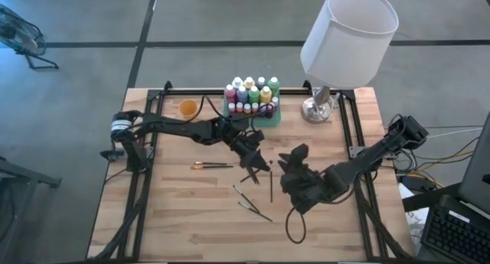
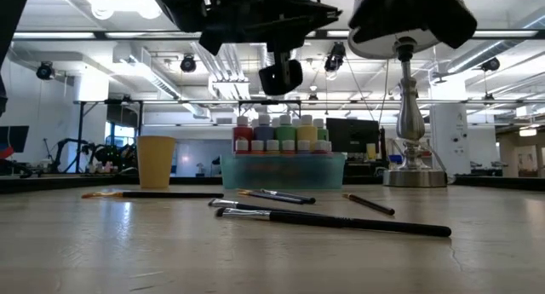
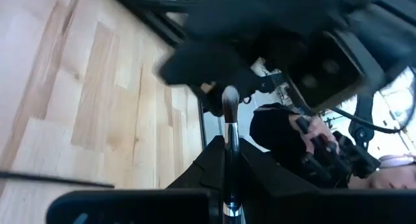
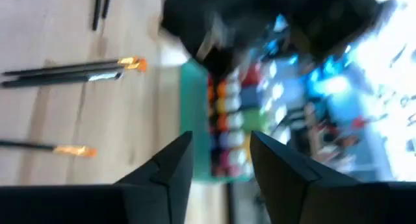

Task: Pick & Place Paint Supplies
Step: Put the silver paintbrush into the orange cup

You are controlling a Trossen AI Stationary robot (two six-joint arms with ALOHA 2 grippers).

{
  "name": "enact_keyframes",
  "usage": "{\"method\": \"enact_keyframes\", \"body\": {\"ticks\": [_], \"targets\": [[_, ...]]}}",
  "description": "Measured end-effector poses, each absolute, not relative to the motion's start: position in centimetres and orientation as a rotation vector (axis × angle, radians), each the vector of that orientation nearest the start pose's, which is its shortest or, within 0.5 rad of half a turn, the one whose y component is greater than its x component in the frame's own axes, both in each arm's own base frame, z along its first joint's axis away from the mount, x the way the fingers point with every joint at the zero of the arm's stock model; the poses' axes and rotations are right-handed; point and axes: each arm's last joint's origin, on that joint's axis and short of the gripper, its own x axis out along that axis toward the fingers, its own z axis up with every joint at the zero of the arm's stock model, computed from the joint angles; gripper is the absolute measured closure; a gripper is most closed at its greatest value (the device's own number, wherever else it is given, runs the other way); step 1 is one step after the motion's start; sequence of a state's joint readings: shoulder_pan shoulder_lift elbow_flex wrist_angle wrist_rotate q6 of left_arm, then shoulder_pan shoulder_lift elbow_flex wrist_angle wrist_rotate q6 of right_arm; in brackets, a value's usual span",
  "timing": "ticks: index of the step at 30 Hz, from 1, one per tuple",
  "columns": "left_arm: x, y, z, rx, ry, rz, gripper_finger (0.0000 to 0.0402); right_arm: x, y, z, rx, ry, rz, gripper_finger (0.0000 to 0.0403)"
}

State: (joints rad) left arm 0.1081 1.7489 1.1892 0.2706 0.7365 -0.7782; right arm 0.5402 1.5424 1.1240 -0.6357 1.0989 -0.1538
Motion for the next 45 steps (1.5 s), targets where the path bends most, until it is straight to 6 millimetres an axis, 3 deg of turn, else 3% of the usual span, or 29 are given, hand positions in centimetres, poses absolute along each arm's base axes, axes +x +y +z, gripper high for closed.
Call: {"method": "enact_keyframes", "body": {"ticks": [6, 13, 27, 37, 45], "targets": [[38.7, 2.4, 27.0, -0.785, 0.440, -0.454, 0.0377, 24.8, 11.7, 25.3, -0.680, 0.841, -0.512, 0.0229], [37.2, 2.9, 28.7, -0.586, 0.382, -0.227, 0.0377, 22.5, 10.3, 24.0, -0.529, 0.826, -0.571, 0.0203], [34.6, 3.1, 32.3, -0.348, 0.249, 0.105, 0.0377, 19.4, 7.8, 20.0, -0.234, 0.606, -0.634, 0.0195], [32.0, 3.7, 32.2, -0.252, 0.222, 0.414, 0.0378, 17.6, 6.8, 18.1, -0.069, 0.436, -0.621, 0.0209], [28.4, 4.1, 31.2, -0.210, 0.176, 0.671, 0.0378, 16.9, 6.0, 15.7, 0.010, 0.348, -0.622, 0.0218]]}}
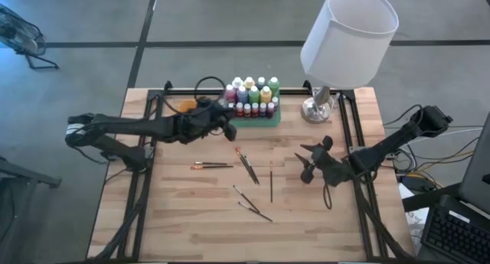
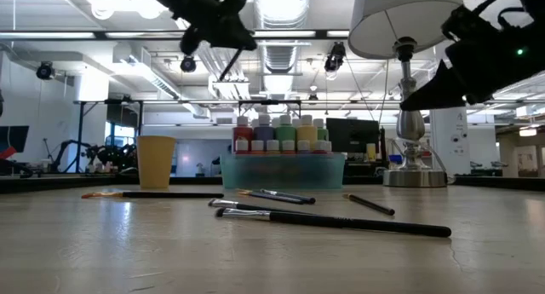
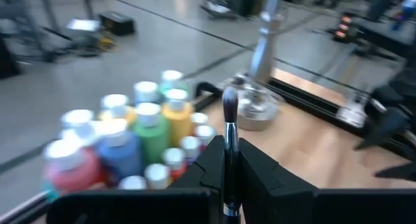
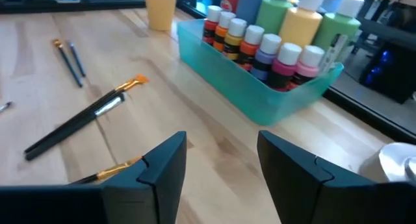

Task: Pick & Place Paint Supplies
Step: Put the silver paintbrush into the orange cup

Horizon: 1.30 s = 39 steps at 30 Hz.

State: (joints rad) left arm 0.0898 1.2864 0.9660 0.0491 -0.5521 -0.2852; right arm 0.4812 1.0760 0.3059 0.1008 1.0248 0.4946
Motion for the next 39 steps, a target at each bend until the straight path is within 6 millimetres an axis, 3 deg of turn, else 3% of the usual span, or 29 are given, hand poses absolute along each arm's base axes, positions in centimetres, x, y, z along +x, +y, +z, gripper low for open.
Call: {"method": "enact_keyframes", "body": {"ticks": [6, 13, 21, 28, 39], "targets": [[25.4, 4.2, 31.0, -0.173, 0.097, 0.839, 0.0378, 16.6, 5.2, 14.9, 0.049, 0.315, -0.654, 0.0224], [22.1, 4.5, 29.4, -0.065, 0.000, 1.152, 0.0378, 16.5, 4.9, 14.5, 0.054, 0.313, -0.664, 0.0224], [19.3, 5.6, 26.8, -0.069, -0.104, 1.249, 0.0377, 16.5, 4.9, 14.5, 0.053, 0.313, -0.664, 0.0204], [17.9, 7.0, 24.7, -0.061, -0.117, 1.336, 0.0377, 16.5, 4.8, 14.4, 0.051, 0.317, -0.669, 0.0194], [16.7, 9.6, 24.5, -0.038, -0.115, 1.436, 0.0376, 16.5, 4.7, 14.3, 0.050, 0.319, -0.675, 0.0198]]}}
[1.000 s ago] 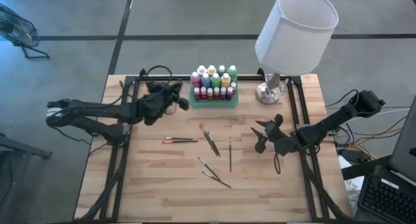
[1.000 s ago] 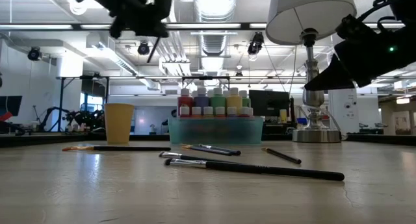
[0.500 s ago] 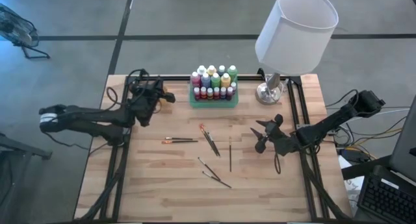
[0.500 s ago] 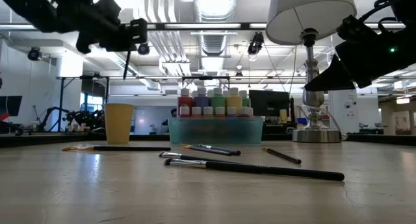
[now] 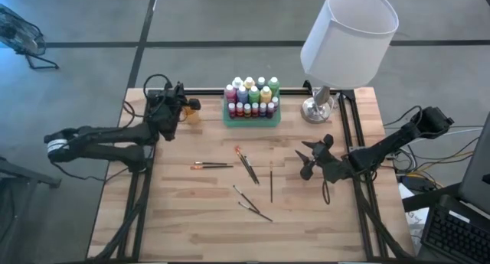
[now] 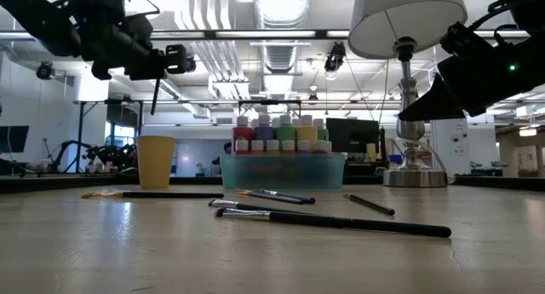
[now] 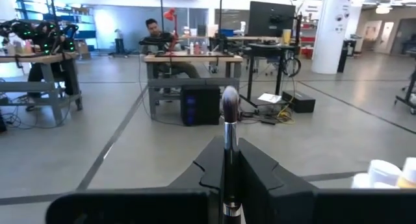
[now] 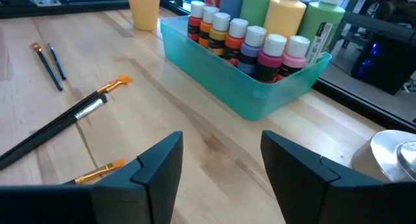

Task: Pick & Place Paint Supplies
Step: Put the silver paintbrush into the orange cup

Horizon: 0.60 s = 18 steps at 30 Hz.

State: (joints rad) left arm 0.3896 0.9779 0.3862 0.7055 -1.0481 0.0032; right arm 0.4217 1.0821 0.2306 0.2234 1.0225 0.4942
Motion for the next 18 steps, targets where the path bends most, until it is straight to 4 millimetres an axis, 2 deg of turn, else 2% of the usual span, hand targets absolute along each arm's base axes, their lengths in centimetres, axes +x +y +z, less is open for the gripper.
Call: {"method": "enact_keyframes", "body": {"ticks": [3, 11, 18], "targets": [[16.5, 10.0, 24.3, -0.039, -0.144, 1.430, 0.0376, 16.4, 4.7, 14.2, 0.048, 0.321, -0.675, 0.0205], [15.7, 10.2, 22.2, -0.002, -0.212, 1.384, 0.0376, 16.4, 4.6, 14.2, 0.046, 0.323, -0.676, 0.0219], [16.1, 10.5, 20.9, 0.031, -0.162, 1.379, 0.0376, 16.4, 4.6, 14.2, 0.047, 0.323, -0.679, 0.0225]]}}
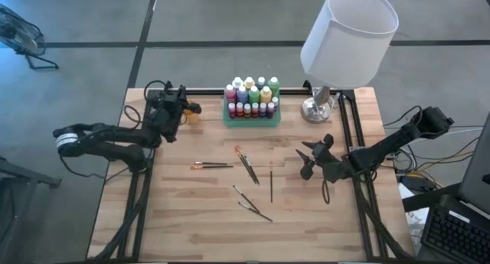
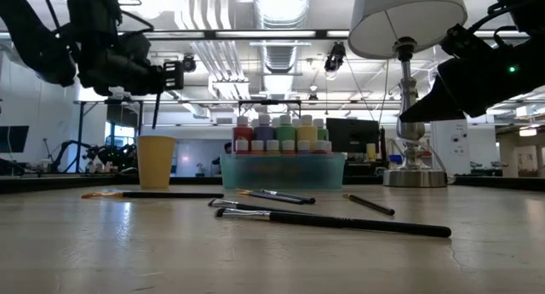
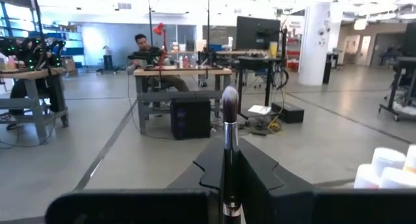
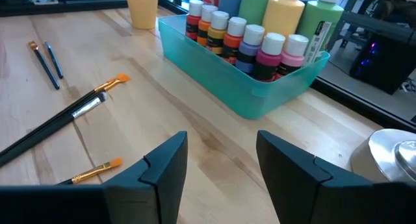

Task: Pick & Place Paint Supplies
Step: Put the silver paintbrush into the orange cup

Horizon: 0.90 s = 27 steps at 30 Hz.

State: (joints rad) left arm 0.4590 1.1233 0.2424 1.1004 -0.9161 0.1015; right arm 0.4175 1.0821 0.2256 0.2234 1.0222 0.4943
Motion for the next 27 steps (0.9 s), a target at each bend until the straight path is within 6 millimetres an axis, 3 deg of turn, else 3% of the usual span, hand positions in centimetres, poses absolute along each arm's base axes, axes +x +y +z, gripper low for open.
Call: {"method": "enact_keyframes", "body": {"ticks": [15, 27], "targets": [[17.1, 11.7, 18.4, -0.008, -0.089, 1.400, 0.0376, 16.4, 4.6, 14.2, 0.047, 0.324, -0.677, 0.0197], [17.7, 12.0, 16.5, -0.055, -0.043, 1.400, 0.0376, 16.4, 4.6, 14.1, 0.045, 0.326, -0.677, 0.0221]]}}
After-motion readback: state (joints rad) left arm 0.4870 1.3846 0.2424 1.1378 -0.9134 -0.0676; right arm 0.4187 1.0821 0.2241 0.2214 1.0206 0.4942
